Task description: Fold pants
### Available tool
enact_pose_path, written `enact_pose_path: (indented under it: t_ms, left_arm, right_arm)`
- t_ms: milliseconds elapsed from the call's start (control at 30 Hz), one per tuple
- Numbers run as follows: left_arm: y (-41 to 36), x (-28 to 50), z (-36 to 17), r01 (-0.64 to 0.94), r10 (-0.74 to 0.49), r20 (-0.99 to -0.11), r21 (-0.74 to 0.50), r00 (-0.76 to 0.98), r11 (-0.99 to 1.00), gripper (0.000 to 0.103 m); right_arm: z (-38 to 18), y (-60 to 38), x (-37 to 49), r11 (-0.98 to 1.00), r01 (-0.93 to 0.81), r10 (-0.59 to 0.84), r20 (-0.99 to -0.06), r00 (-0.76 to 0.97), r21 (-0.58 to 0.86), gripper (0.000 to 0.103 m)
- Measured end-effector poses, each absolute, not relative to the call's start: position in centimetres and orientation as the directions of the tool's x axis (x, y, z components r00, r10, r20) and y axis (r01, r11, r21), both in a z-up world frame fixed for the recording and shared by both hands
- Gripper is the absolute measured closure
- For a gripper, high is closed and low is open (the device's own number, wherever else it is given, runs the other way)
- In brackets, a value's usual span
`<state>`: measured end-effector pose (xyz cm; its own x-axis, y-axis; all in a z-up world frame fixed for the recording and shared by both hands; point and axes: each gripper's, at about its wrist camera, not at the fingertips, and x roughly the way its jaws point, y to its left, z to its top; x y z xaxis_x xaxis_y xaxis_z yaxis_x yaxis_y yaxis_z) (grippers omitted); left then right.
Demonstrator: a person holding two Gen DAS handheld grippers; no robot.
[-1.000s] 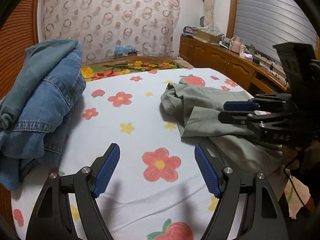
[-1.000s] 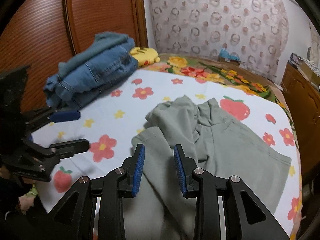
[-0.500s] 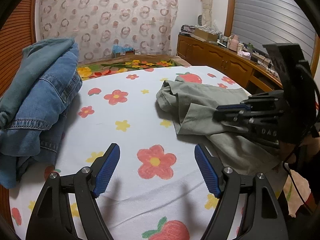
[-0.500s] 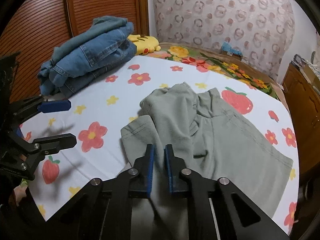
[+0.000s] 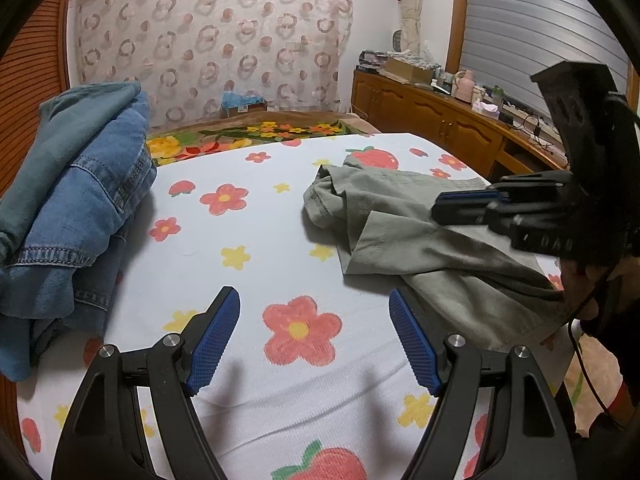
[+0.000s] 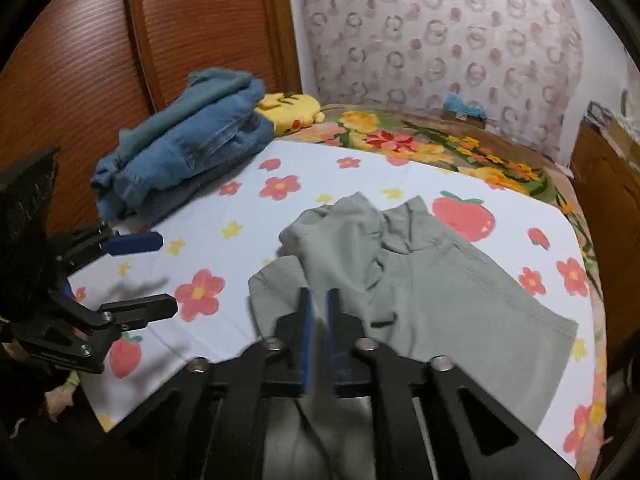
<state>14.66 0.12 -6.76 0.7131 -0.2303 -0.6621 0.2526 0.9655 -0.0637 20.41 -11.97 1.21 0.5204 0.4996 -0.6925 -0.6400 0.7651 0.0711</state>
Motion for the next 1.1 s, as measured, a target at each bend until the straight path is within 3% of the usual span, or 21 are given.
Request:
enact_pose_path:
  t_ms: [67,300,333,367,733,1100]
  left_arm:
    - [0.2,14.7,-6.8,0.252,-0.23,-0.663,-0.064,0.712,0.966,0.025]
    - [0.6,14.6,-6.9,0.248,-0.232,-0.663,-0.072,0.712,0.966,0.025]
    - [0.6,14.6,-6.9,0.249,-0.233,-0.663,-0.073,0.711,0.966,0.025]
    - [0.5,14.6,-7.0,0.251,-0.235,-0.664,-0.073,0.71,0.965,0.025]
    - [-1.1,14.8,-7.1,0.281,-0.244,-0.676,-0.058,0.695,0.958,0.025]
    - [-3.2,14.9,-6.7,0.314,-0.256,-0.678,-0.038,0.689,0.949,0.025]
  right_arm:
    - [0.5,-11.0,20.9,0.76,-0.646,0.487,-0.713,0.504,0.063,0.079]
    - [-1.0,-10.0,22.3,0.749,-0.662,0.455,-0.759,0.466,0.043,0.079]
    - [-0.9,-10.0,22.3,0.743,-0.667,0.46,-0.759,0.461,0.046,0.092]
    - [-0.7,-10.0,22.2,0.738,-0.673,0.465,-0.757,0.459,0.046,0.097]
    - [2.7,-15.5,21.9,0.797,-0.597,0.5,-0.654,0.567,0.092,0.097]
    - [2.7,-20.2,21.2,0.908,-0.415,0.357,-0.628,0.691,0.059,0.097]
